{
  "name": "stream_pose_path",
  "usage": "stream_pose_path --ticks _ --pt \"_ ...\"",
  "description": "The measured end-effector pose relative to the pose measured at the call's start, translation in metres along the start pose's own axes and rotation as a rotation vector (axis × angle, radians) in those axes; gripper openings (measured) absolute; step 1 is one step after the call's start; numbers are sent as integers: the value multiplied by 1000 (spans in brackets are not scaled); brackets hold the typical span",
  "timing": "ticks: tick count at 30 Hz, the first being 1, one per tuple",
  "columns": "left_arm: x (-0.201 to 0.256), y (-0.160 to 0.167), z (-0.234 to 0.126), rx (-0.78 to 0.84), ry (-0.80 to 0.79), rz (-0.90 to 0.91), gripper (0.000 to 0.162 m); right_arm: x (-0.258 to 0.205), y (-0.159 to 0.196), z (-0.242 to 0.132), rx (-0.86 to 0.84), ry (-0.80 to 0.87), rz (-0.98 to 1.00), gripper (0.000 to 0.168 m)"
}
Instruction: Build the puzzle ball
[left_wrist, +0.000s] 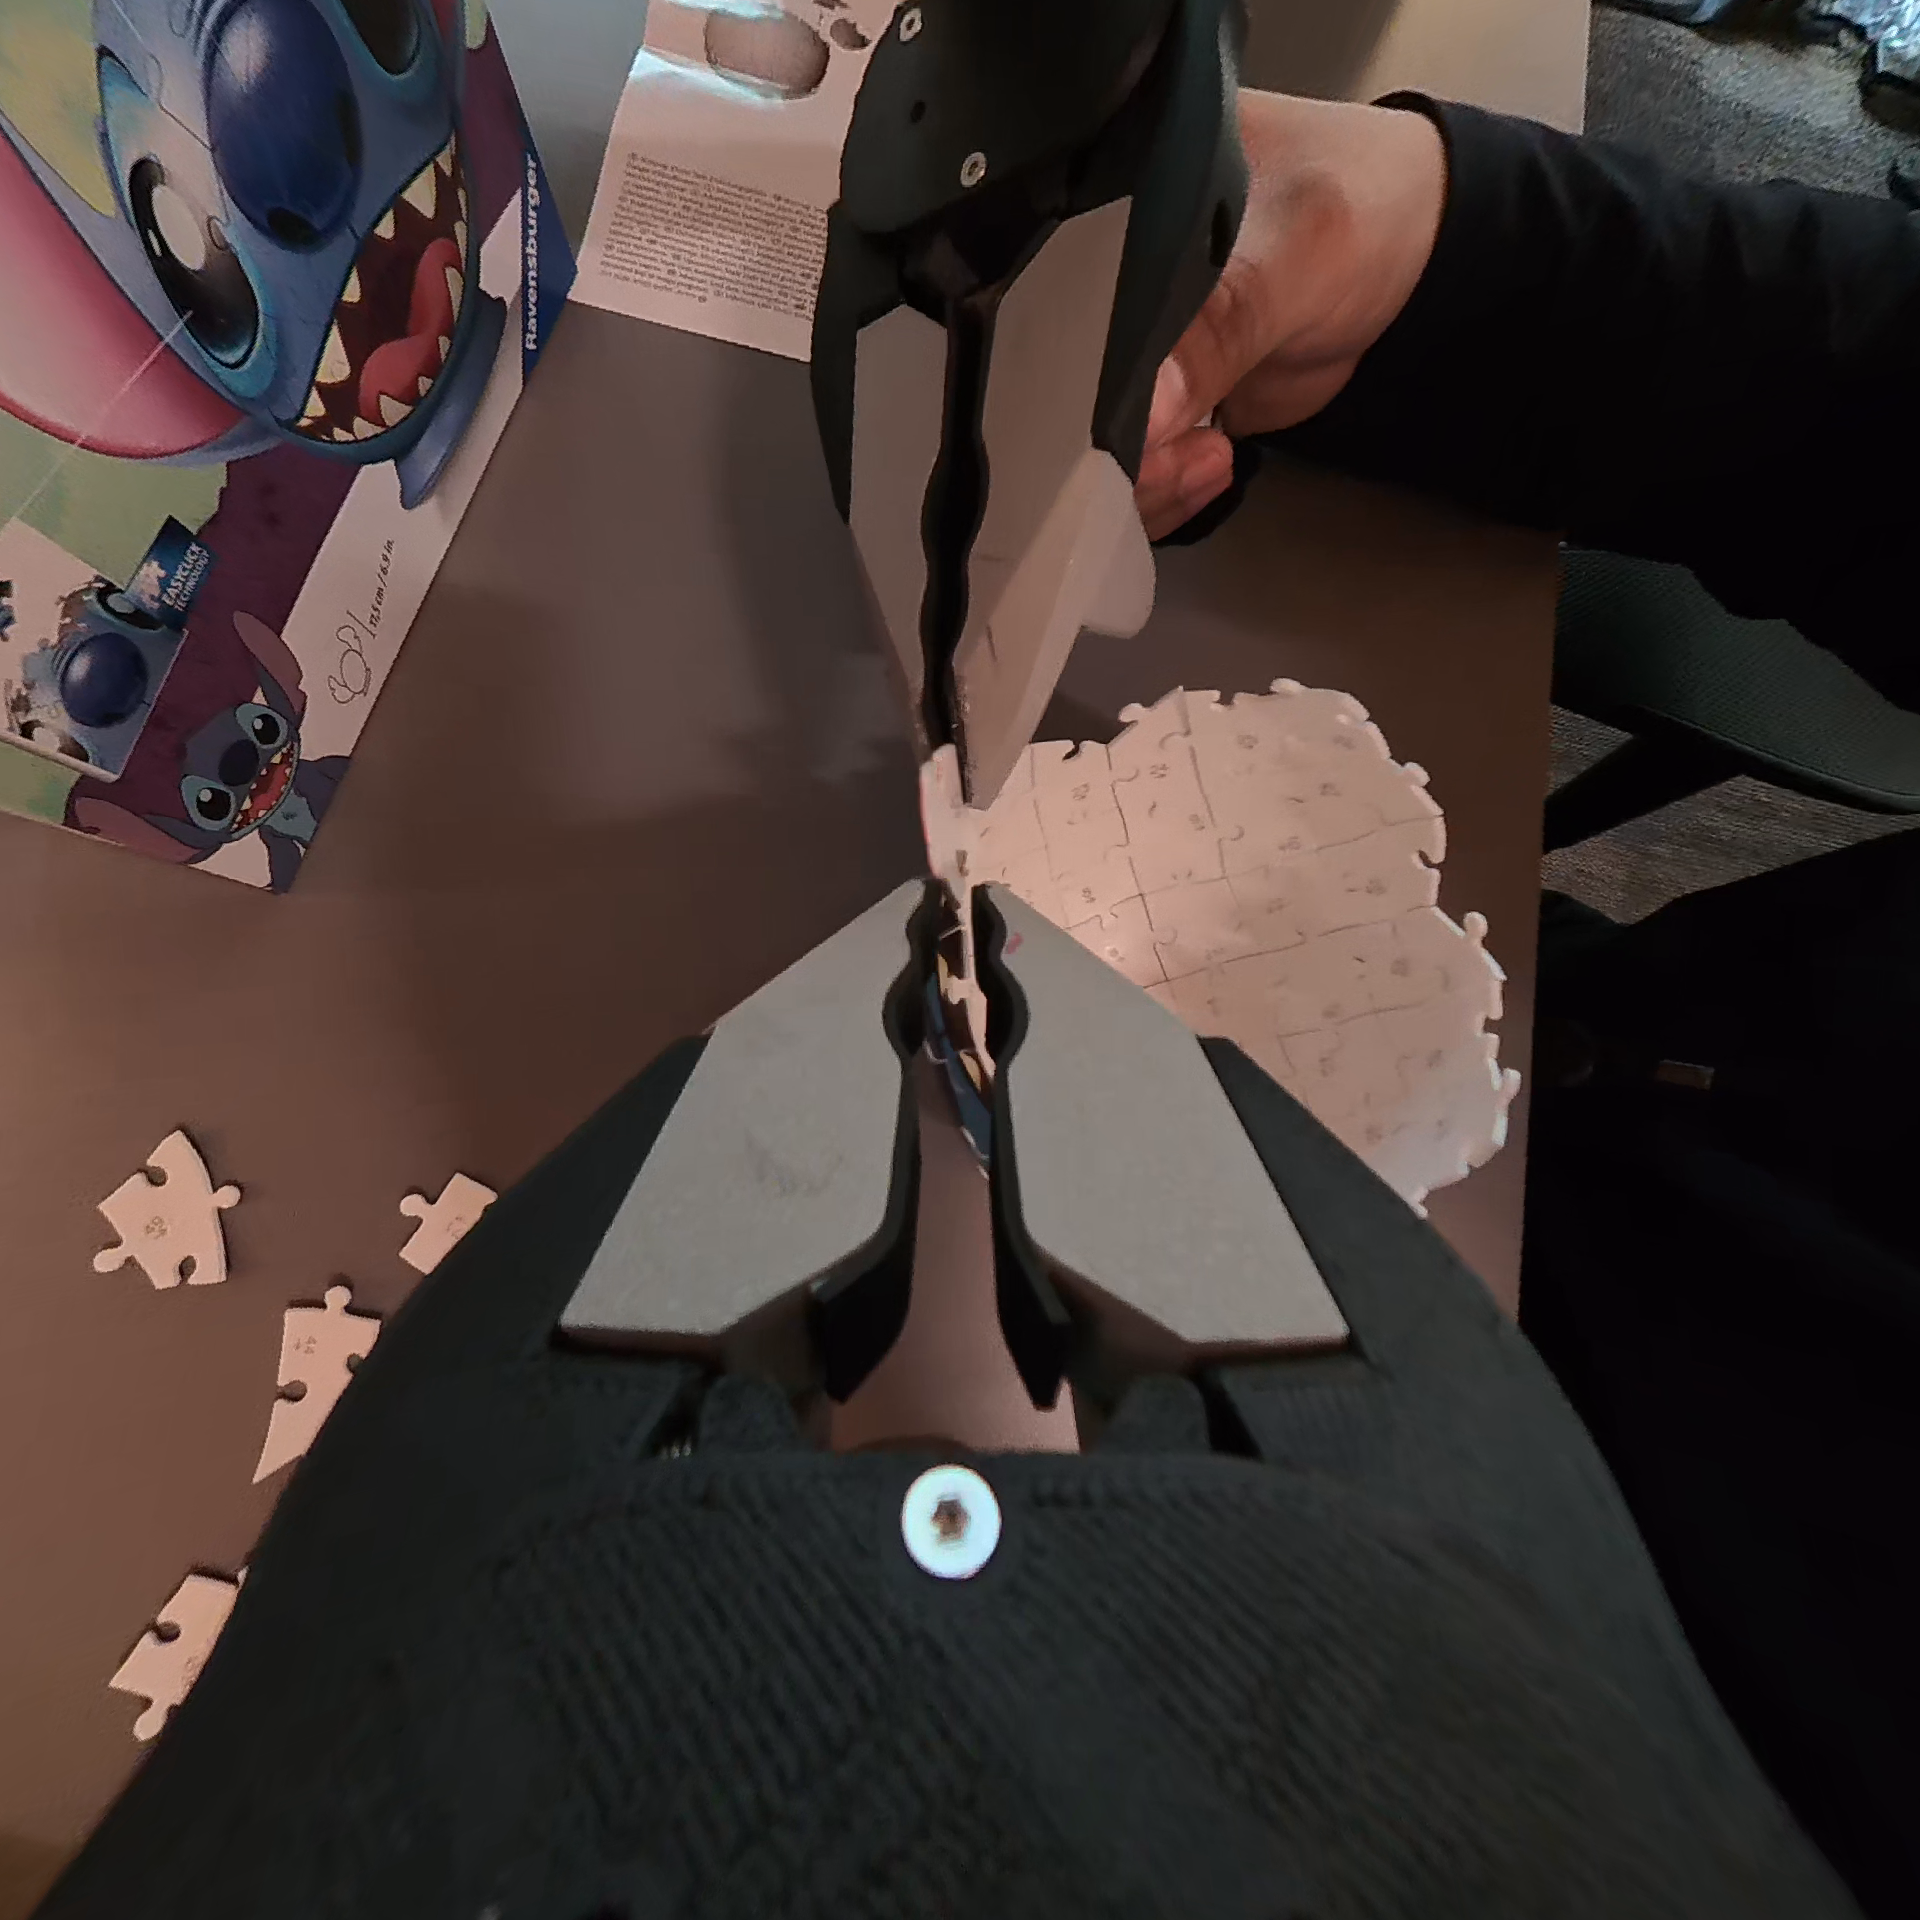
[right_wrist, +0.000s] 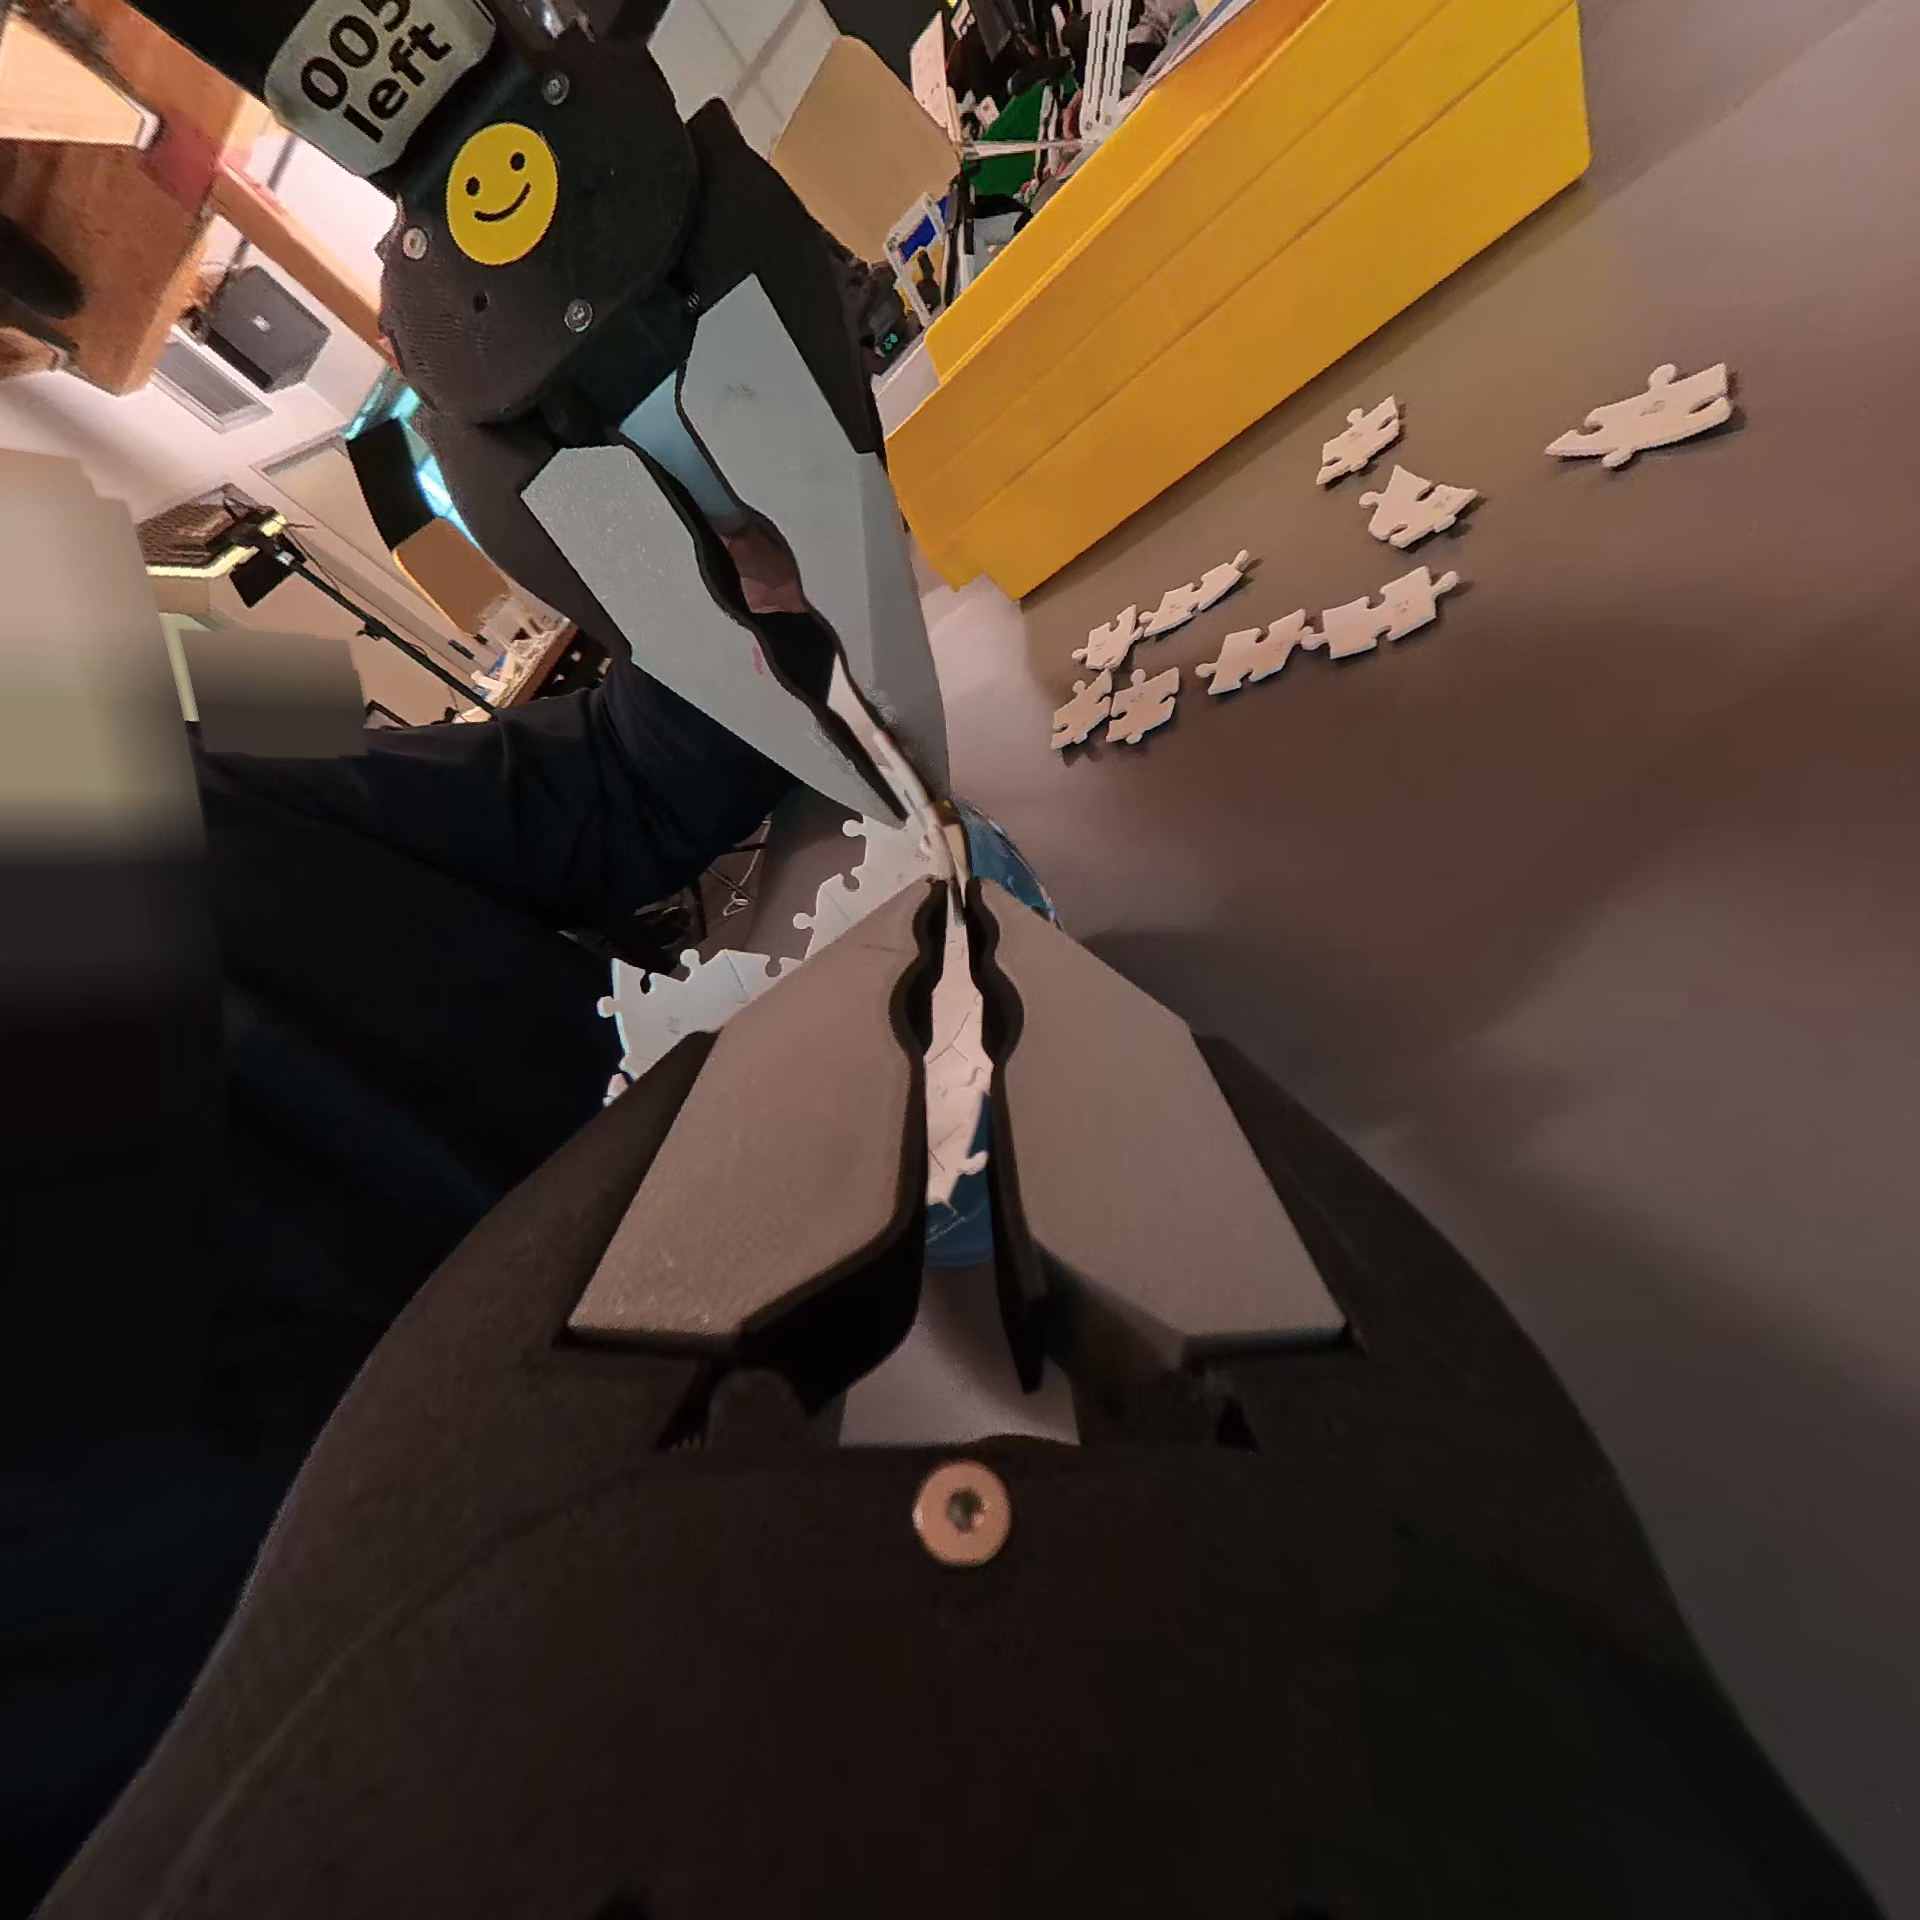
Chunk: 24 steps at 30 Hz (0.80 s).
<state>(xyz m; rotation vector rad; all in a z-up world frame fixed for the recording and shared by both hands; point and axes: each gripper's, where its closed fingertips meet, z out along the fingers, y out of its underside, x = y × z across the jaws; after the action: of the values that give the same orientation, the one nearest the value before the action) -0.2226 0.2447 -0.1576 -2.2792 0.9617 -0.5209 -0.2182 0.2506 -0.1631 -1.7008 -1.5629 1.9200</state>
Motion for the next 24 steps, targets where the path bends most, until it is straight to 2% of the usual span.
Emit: stream_pose_path --ticks 5,14,19,24 --pt "-1 1 0 -9 -18 16 1 0 7 4 -37 -7 5 2" --pt "0 1 1 -13 -51 102 1 -3 -4 -1 15 4 -34 10" --pt "1 4 2 -29 -29 77 4 -1 -1 3 -11 41 -93 0" --pt "-2 16 9 -99 -52 84 9 -2 -4 2 0 49 -101 0"
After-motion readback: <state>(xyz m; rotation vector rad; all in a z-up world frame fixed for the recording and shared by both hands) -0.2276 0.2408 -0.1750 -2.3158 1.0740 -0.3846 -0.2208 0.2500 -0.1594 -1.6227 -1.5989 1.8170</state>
